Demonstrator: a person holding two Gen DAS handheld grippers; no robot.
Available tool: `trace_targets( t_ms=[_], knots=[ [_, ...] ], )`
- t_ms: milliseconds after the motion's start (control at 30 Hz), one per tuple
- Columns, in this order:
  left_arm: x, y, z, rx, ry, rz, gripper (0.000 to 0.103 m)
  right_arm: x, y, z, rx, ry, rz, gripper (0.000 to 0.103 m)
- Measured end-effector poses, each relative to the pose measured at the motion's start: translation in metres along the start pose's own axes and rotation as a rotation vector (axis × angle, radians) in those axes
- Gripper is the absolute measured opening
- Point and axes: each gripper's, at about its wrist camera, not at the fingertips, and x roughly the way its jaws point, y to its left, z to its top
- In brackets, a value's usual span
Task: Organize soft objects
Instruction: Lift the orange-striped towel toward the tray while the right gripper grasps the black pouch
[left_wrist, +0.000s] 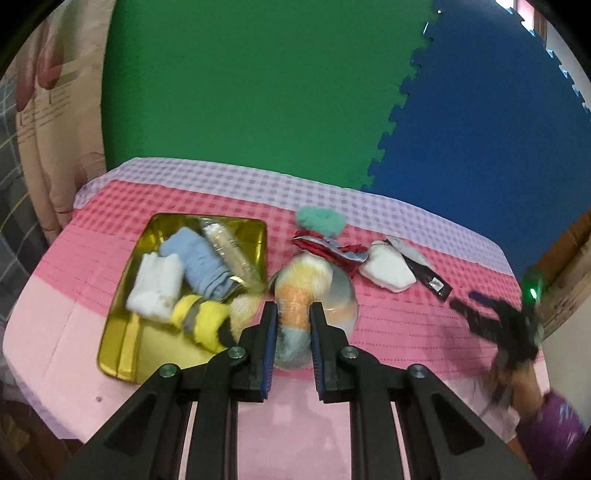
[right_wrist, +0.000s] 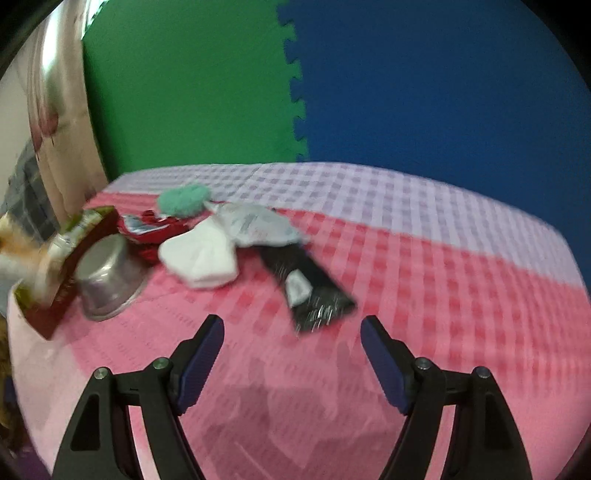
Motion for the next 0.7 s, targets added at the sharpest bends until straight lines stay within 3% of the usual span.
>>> trace_targets(
  t_ms=[167, 233, 267, 300, 367, 533, 600, 667, 700],
  knots=[
    [-0.017, 0.01, -0.008, -0.029, -0.026, -0.001, 0.014, 0.052, -0.003, 0.026, -0.074, 0.133, -0.003, 0.076],
    [-0.02, 0.015, -0.008, -0.047, -0.031, -0.005, 0.014, 0.066, -0.006, 0.032, -0.053, 0.171, 0.033, 0.069],
    [-0.021, 0.018, -0.007, -0.057, -0.033, -0.005, 0.014, 0.074, -0.006, 0.034, -0.052, 0.207, 0.022, 0.059],
    [-0.022, 0.021, -0.006, -0.063, -0.032, -0.005, 0.014, 0.079, -0.004, 0.036, -0.073, 0.219, -0.017, 0.056],
    [-0.022, 0.025, -0.005, -0.07, -0.027, -0.001, 0.014, 0.082, -0.001, 0.043, -0.068, 0.253, -0.016, 0.048],
    [-0.013, 0.031, -0.013, -0.078, 0.027, -0.023, 0.014, 0.077, 0.009, 0.044, -0.09, 0.305, -0.037, 0.043],
    [-0.01, 0.025, -0.021, -0.054, 0.061, -0.058, 0.025, 0.069, 0.005, 0.037, -0.073, 0.317, -0.022, 0.043],
    [-0.008, 0.011, -0.031, 0.014, 0.084, -0.071, 0.082, 0.054, 0.001, 0.024, -0.043, 0.323, -0.003, 0.043],
    [-0.007, 0.004, -0.035, 0.051, 0.092, -0.061, 0.089, 0.046, -0.003, 0.016, -0.023, 0.324, 0.001, 0.043]
  ],
)
